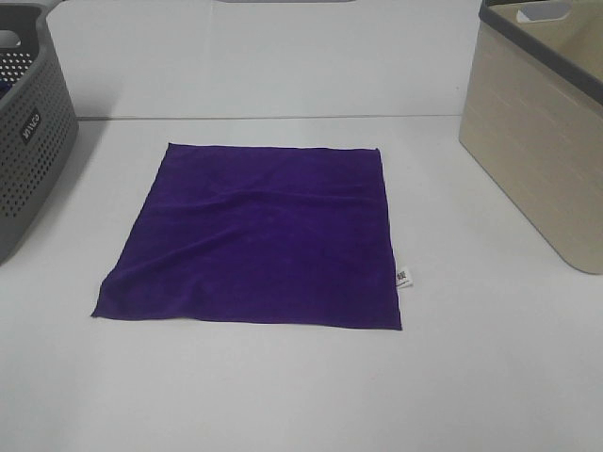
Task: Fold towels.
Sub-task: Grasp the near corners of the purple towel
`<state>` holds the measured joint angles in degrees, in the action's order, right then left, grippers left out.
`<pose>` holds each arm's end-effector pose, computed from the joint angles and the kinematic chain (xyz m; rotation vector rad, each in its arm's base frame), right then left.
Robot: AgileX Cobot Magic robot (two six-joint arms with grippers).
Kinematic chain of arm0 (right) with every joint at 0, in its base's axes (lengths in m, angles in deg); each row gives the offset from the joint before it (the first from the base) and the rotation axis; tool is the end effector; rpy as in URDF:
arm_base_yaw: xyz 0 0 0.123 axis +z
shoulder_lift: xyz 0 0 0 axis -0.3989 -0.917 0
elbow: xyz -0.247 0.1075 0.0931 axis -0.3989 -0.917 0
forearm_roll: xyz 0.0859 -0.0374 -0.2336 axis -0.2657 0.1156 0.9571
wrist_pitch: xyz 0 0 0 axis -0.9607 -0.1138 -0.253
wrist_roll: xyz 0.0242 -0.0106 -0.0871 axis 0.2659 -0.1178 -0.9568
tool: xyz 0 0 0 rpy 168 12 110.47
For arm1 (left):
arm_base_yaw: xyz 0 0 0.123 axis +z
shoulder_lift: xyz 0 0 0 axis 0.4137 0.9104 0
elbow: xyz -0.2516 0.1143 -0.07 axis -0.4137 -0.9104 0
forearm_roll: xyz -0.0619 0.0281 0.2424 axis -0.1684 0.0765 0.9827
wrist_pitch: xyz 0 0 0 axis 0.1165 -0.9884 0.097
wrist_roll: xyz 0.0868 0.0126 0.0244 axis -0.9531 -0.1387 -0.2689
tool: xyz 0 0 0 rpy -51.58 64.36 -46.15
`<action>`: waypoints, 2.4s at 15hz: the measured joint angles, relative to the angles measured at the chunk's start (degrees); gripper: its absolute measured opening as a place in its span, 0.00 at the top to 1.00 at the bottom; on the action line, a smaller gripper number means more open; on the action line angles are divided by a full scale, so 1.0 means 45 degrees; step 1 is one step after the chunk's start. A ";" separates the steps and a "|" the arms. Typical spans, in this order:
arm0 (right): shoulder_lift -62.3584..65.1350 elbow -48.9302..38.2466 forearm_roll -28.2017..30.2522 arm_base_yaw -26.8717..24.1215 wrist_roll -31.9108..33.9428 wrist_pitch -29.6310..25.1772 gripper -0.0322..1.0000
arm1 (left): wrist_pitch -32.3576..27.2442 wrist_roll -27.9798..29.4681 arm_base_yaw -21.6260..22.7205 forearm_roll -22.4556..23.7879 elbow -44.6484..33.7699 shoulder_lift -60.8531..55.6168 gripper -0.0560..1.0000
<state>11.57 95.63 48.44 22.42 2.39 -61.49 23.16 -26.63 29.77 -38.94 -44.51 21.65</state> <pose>-0.0070 0.0173 0.2784 -0.2348 2.0164 0.0963 -0.0059 -0.0108 0.2809 0.1199 2.0108 0.0377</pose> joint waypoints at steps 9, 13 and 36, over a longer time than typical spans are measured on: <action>-1.0237 0.2890 -0.0675 0.0000 0.1248 0.0064 0.01 | -0.0395 -0.0102 0.0000 -0.0051 0.3883 0.9677 0.01; -1.6832 0.3489 -0.5908 0.0000 -0.3896 0.2457 0.01 | -0.0025 -0.2177 0.0000 -0.1655 0.6010 1.7596 0.02; -2.4013 0.4202 -0.9740 0.0000 -0.7652 0.4074 0.01 | 0.1732 -0.5908 -0.0407 -0.5908 0.8938 2.6993 0.03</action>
<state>-96.49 114.54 4.61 22.42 -32.05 -43.16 30.95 -53.22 27.93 -65.53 -4.29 143.12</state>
